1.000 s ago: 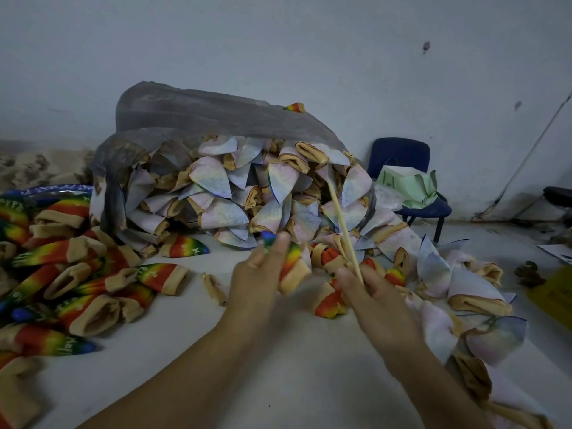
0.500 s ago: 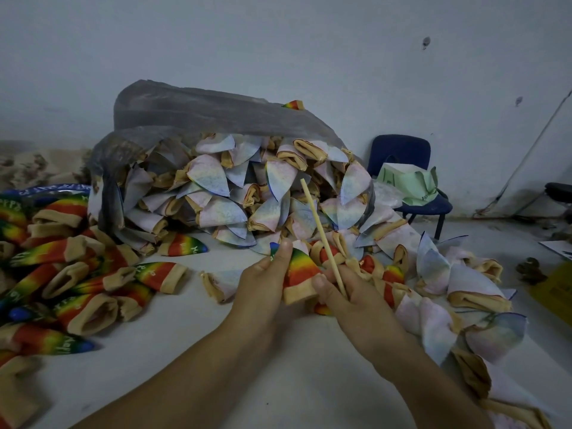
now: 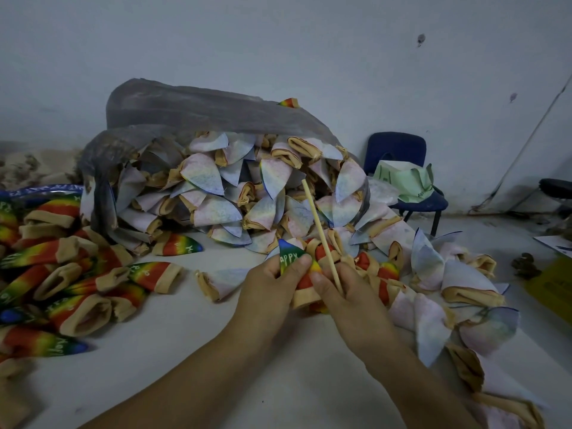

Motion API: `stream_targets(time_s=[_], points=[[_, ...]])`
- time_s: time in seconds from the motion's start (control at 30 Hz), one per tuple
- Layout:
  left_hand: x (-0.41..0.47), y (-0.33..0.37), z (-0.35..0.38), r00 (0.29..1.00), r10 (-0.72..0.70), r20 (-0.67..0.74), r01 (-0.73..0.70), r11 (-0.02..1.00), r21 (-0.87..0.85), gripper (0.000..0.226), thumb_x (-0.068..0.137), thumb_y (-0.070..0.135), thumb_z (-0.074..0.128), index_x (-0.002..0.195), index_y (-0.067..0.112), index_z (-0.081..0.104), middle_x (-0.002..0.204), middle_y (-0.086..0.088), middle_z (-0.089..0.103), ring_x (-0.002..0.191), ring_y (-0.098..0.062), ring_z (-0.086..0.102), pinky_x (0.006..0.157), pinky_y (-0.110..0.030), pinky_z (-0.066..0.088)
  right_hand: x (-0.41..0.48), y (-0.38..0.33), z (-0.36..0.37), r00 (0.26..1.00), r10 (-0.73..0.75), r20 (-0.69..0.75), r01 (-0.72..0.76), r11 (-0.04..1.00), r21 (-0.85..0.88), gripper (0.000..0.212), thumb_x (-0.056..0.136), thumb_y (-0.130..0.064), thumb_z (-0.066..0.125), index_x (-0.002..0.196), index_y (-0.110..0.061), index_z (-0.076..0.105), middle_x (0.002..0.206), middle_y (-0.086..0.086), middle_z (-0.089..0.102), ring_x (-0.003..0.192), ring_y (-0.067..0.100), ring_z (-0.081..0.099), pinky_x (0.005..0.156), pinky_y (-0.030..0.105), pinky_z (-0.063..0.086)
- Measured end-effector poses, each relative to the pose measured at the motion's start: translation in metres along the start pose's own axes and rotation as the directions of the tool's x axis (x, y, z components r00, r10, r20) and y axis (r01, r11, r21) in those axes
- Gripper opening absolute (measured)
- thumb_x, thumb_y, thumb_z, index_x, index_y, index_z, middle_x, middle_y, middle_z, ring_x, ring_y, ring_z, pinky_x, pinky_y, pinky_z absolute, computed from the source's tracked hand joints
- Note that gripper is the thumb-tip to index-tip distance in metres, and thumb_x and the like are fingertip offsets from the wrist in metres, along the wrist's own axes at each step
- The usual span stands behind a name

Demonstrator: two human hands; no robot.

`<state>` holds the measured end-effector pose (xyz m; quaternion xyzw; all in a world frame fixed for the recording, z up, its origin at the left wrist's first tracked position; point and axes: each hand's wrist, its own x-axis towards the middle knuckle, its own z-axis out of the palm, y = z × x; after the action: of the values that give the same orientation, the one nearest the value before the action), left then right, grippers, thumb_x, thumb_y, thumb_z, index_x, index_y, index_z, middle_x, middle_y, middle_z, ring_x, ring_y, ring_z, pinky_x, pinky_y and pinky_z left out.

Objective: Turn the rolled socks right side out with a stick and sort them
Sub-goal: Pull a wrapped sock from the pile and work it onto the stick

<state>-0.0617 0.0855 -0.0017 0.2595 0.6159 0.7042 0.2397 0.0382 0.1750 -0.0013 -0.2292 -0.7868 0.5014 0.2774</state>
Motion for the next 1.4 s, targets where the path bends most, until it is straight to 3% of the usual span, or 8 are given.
stream_targets(time_s=[0.2,0.33,0.53,0.7,0.9,1.1,1.27,1.4], points=[[0.000,0.002,0.000,0.968,-0.158,0.194,0.198,0.957,-0.213,0.033,0.076,0.051,0.068,0.095,0.027,0.079,0.102,-0.004,0.077,0.094,-0.016,0.074,0.068,-0.022,0.057,0.001,0.000,0.000,1.000,-0.020,-0.016,0.022,0.994,0.111,0.012,0.090,-0.036,0.059,0.082,-0.027,0.061,0.077,-0.015,0.069,0.072,-0.003,0.064,0.058,0.006,0.044],[0.011,0.009,-0.005,0.931,-0.292,0.220,0.365,0.775,-0.516,0.029,0.091,0.029,0.062,0.099,0.005,0.076,0.105,-0.016,0.075,0.090,-0.022,0.075,0.064,-0.030,0.060,-0.003,-0.003,-0.009,1.000,-0.021,0.013,0.022,0.995,-0.097,0.042,0.079,-0.070,0.040,0.083,-0.032,0.058,0.076,-0.016,0.063,0.068,-0.001,0.058,0.060,0.017,0.045],[0.032,0.011,-0.037,0.933,-0.337,0.128,0.308,0.561,-0.769,0.020,0.096,0.012,0.053,0.107,0.001,0.067,0.098,-0.018,0.075,0.083,-0.026,0.075,0.069,-0.043,0.063,-0.002,0.000,-0.042,0.993,-0.084,0.084,0.113,0.885,-0.452,0.044,0.086,-0.060,0.030,0.077,-0.027,0.057,0.065,-0.002,0.055,0.057,0.012,0.049,0.062,0.043,0.044],[0.040,0.012,-0.048,0.931,-0.360,0.060,0.233,0.459,-0.857,0.022,0.101,0.015,0.050,0.094,-0.002,0.063,0.084,-0.018,0.075,0.077,-0.031,0.075,0.060,-0.046,0.062,-0.001,0.002,-0.046,0.976,-0.082,0.201,0.180,0.825,-0.536,0.034,0.089,-0.056,0.043,0.064,-0.034,0.052,0.061,-0.010,0.051,0.057,0.006,0.046,0.057,0.029,0.036],[0.032,0.010,-0.030,0.942,-0.331,0.056,0.252,0.588,-0.769,0.021,0.097,0.021,0.058,0.087,0.002,0.061,0.073,-0.013,0.070,0.082,-0.026,0.075,0.064,-0.040,0.062,-0.001,0.000,-0.038,0.975,-0.086,0.204,0.203,0.711,-0.673,0.030,0.097,-0.045,0.038,0.072,-0.033,0.049,0.071,-0.010,0.051,0.067,0.005,0.047,0.065,0.028,0.039],[0.010,0.002,-0.001,0.968,-0.246,0.039,0.218,0.761,-0.610,0.037,0.090,0.033,0.066,0.061,0.012,0.077,0.072,-0.011,0.071,0.084,-0.026,0.075,0.069,-0.038,0.061,-0.007,-0.007,-0.015,0.962,-0.142,0.232,0.265,0.687,-0.677,0.032,0.102,-0.037,0.027,0.119,-0.030,0.054,0.109,-0.010,0.054,0.101,0.010,0.051,0.087,0.033,0.044],[0.009,0.005,0.001,0.992,-0.122,0.018,0.111,0.819,-0.563,0.046,0.101,0.032,0.047,0.071,0.003,0.068,0.070,-0.016,0.071,0.084,-0.032,0.075,0.064,-0.033,0.060,-0.009,-0.007,-0.008,0.965,-0.174,0.195,0.261,0.682,-0.683,0.028,0.101,-0.039,0.027,0.105,-0.030,0.054,0.097,-0.014,0.055,0.089,0.007,0.052,0.077,0.031,0.044],[0.010,0.004,0.000,0.997,-0.036,0.062,0.065,0.808,-0.586,0.037,0.101,0.032,0.045,0.083,0.001,0.055,0.075,-0.022,0.070,0.094,-0.039,0.072,0.071,-0.035,0.060,-0.011,-0.003,0.005,0.983,-0.127,0.130,0.170,0.894,-0.414,0.022,0.098,-0.039,0.039,0.079,-0.038,0.050,0.079,-0.012,0.059,0.077,0.002,0.053,0.068,0.026,0.045]])
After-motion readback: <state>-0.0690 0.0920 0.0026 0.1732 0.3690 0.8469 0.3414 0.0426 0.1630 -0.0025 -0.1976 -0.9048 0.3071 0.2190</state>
